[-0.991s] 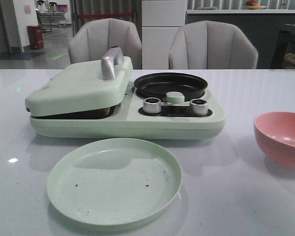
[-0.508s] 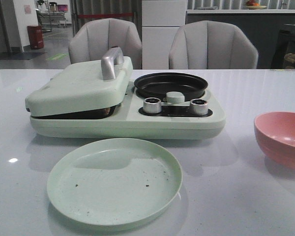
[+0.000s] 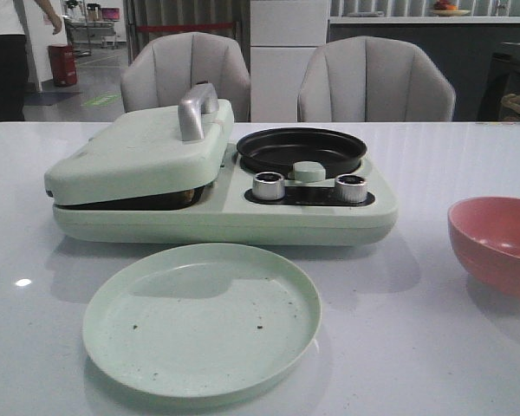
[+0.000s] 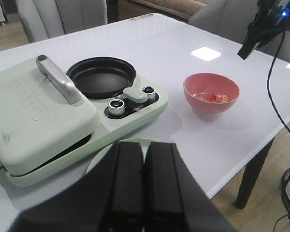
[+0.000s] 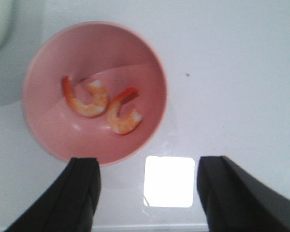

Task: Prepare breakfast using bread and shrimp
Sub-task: 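Move the right gripper to the rim of the pink bowl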

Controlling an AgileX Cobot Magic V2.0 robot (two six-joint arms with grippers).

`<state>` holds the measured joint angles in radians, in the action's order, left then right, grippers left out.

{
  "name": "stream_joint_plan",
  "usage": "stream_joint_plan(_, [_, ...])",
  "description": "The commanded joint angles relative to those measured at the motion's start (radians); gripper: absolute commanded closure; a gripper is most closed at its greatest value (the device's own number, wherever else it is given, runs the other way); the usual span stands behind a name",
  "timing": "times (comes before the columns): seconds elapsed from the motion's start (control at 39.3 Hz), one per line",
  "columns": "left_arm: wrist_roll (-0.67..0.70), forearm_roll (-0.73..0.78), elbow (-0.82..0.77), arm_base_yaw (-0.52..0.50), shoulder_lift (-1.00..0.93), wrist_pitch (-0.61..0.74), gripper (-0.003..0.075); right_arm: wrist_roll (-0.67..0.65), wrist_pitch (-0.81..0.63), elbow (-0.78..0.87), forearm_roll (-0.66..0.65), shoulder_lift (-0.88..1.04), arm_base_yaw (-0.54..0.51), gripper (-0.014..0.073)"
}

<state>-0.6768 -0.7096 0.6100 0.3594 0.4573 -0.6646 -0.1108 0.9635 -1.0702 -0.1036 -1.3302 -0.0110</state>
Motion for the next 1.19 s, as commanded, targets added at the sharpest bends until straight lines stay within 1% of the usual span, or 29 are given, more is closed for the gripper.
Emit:
stream_joint_plan(0.0, [-0.002, -0.043, 0.025, 0.006, 0.004, 0.071, 0.0620, 0.014, -0.037, -0.048, 0.014, -0.036, -0.067, 0.0057])
stream_joint_plan(0.46, [-0.002, -0.043, 0.025, 0.006, 0.004, 0.071, 0.0620, 0.032, -0.195, -0.055, 0.027, -0.255, -0.077, 0.0057])
stream_joint_plan(0.58, [-0.002, -0.043, 0.025, 0.006, 0.004, 0.071, 0.0620, 0.032, -0.264, -0.055, 0.028, -0.314, -0.077, 0.0057])
stream_joint_plan(0.81, [-0.002, -0.043, 0.025, 0.006, 0.004, 0.071, 0.0620, 0.032, -0.277, -0.055, 0.028, -0.366, -0.077, 0.0066])
stream_joint_plan(0.89, [-0.002, -0.043, 0.025, 0.006, 0.004, 0.071, 0.0620, 0.036, -0.263, -0.055, 0.029, -0.375, -0.077, 0.0121])
stream_joint_plan(1.04, [-0.002, -0.043, 0.025, 0.006, 0.004, 0.071, 0.0620, 0.043, -0.235, -0.055, 0.029, -0.376, -0.077, 0.0298])
stream_joint_plan(1.17, [-0.002, -0.043, 0.025, 0.006, 0.004, 0.071, 0.0620, 0.044, -0.224, -0.055, 0.029, -0.377, -0.077, 0.0395])
